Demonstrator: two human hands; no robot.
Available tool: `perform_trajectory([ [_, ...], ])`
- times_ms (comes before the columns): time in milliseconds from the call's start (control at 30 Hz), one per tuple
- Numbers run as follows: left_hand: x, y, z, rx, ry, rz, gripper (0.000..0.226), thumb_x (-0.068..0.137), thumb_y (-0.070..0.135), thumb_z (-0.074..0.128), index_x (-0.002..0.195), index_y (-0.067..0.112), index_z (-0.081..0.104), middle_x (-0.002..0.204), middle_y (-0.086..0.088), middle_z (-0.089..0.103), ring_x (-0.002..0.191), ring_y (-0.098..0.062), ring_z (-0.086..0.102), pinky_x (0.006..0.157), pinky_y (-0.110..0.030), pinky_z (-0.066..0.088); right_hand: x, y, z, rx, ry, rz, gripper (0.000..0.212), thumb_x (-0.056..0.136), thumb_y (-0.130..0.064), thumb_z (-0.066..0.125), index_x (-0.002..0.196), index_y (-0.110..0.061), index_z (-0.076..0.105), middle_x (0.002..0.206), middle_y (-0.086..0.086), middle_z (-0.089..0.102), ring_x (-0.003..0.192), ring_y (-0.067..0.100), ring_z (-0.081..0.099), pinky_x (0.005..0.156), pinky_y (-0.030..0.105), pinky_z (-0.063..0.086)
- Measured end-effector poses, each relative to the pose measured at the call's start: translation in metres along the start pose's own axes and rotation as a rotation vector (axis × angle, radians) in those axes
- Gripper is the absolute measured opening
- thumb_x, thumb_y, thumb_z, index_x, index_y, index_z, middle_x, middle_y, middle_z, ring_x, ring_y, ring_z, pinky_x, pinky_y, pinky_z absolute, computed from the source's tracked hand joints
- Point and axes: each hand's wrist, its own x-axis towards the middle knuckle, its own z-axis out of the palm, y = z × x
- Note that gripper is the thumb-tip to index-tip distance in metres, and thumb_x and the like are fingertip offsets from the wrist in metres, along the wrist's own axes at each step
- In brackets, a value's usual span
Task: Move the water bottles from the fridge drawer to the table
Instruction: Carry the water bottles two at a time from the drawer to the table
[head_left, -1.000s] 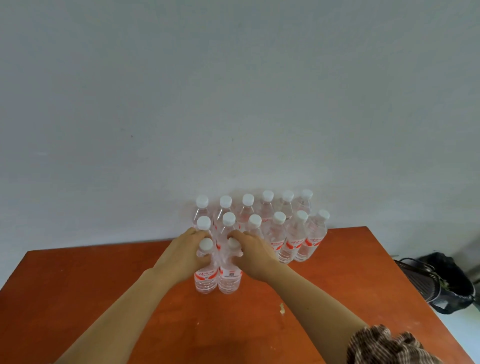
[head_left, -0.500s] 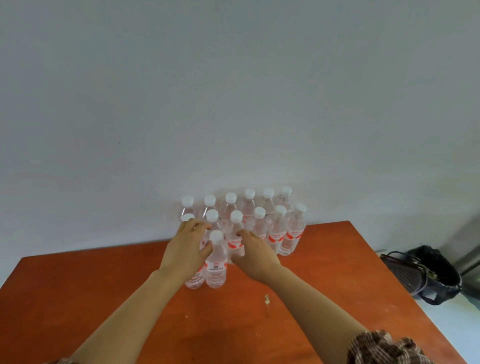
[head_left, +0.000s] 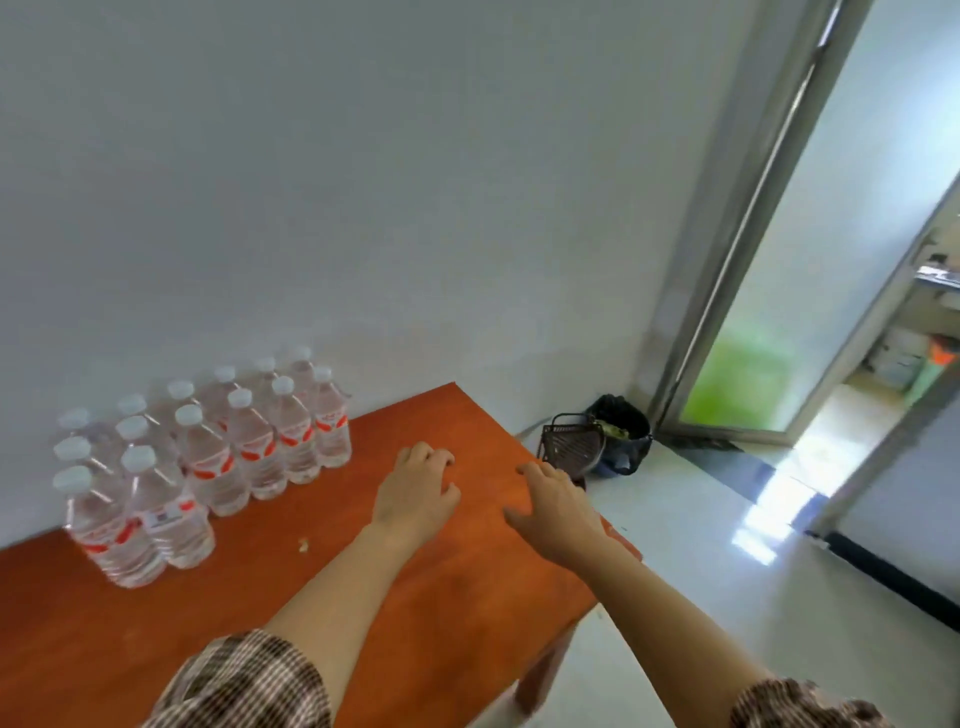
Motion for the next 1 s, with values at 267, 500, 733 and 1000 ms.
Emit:
perform_trajectory([
  [267, -0.05, 0.241, 0.098, -0.04, -0.178, 0.207, 0.042, 0.087, 0.031, 0.052, 0.128, 0.019, 0.051, 0.129, -0.004, 0.05, 0.118, -0.022, 0.045, 0.09, -0.034, 0.043, -0.159, 0.197, -0.082, -0.108, 0.092, 0.319, 0.06, 0.09, -0.046, 0.055, 0.14, -0.017, 0.037, 0.14, 0.006, 0.046, 0.127, 0.027, 0.042, 0.103, 0.043, 0.038],
  [500, -0.085, 0.434, 0.16, -0.016, -0.279, 0.476, 0.046, 0.088, 0.034, 0.052, 0.131, 0.017, 0.046, 0.132, -0.007, 0.048, 0.122, -0.026, 0.042, 0.093, -0.039, 0.044, -0.282, 0.337, -0.164, -0.218, 0.147, 0.616, 0.06, 0.091, -0.047, 0.051, 0.141, -0.018, 0.035, 0.141, 0.007, 0.044, 0.128, 0.028, 0.04, 0.101, 0.046, 0.039],
  [733, -0.101, 0.601, 0.215, -0.007, -0.305, 0.767, 0.05, 0.086, 0.03, 0.051, 0.134, 0.017, 0.04, 0.132, -0.008, 0.047, 0.121, -0.029, 0.042, 0.088, -0.039, 0.043, -0.362, 0.454, -0.227, -0.248, 0.188, 0.875, 0.063, 0.091, -0.047, 0.05, 0.144, -0.017, 0.031, 0.144, 0.006, 0.039, 0.132, 0.027, 0.033, 0.105, 0.049, 0.031],
  [1000, -0.095, 0.773, 0.297, -0.063, -0.37, 0.91, 0.051, 0.089, 0.033, 0.048, 0.137, 0.019, 0.037, 0.133, -0.008, 0.047, 0.12, -0.026, 0.044, 0.094, -0.038, 0.042, -0.41, 0.601, -0.288, -0.291, 0.223, 1.056, 0.061, 0.092, -0.048, 0.049, 0.141, -0.017, 0.032, 0.145, 0.008, 0.034, 0.136, 0.029, 0.025, 0.107, 0.051, 0.027],
])
